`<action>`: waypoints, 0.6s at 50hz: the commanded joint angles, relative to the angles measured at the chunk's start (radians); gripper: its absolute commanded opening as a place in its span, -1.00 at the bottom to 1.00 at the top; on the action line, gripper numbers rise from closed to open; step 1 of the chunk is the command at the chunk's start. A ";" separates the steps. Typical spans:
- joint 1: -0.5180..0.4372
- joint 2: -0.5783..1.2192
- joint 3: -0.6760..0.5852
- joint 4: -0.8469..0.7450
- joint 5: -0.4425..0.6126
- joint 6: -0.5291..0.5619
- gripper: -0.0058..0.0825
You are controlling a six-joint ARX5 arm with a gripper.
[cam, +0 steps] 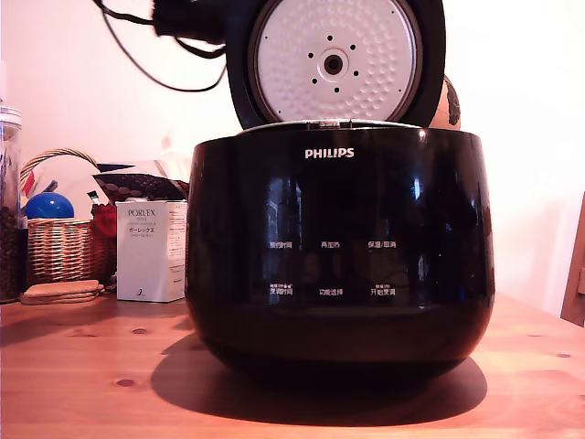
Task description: Close the rice cooker by pressing the lid down with medium force
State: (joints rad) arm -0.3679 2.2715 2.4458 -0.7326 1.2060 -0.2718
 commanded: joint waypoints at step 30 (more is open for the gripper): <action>-0.077 -0.095 0.012 -0.607 -0.275 0.535 -0.92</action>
State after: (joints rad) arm -0.4236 2.1887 2.4504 -1.3354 0.9390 0.2512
